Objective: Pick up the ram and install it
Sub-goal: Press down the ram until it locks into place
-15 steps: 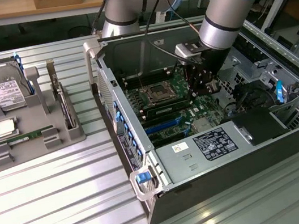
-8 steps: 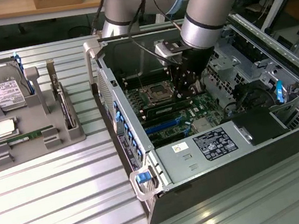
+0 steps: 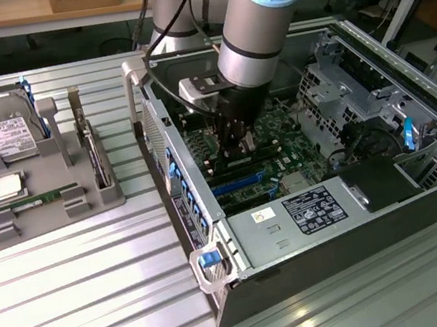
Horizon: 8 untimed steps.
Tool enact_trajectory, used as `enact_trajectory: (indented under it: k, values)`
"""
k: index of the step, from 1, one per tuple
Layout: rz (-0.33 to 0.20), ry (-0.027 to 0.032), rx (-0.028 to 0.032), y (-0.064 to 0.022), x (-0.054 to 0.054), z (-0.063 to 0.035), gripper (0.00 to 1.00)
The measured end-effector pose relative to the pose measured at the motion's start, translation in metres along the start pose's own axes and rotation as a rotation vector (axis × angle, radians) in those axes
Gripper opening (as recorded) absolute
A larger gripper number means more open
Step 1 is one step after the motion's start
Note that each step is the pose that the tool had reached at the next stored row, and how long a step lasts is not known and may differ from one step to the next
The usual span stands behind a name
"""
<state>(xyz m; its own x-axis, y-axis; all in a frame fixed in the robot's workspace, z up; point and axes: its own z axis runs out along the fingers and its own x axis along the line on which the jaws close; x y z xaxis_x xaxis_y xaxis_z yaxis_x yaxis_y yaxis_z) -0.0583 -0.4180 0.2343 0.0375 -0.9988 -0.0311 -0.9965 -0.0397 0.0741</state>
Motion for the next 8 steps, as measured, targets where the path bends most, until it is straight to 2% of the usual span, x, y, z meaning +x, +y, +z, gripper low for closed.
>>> enact_trajectory:
  k: [3, 4, 6, 8]
  values:
    - [0.0, -0.0001, 0.0003, -0.0004, 0.0, 0.0058, 0.1]
    - [0.0, -0.0015, 0.0016, -0.0003, 0.0, 0.0037, 0.1]
    - [0.0, -0.0004, 0.0015, -0.0011, 0.0, -0.0075, 0.1]
    - [0.0, -0.0005, 0.0014, -0.0082, 0.0, -0.0082, 0.1]
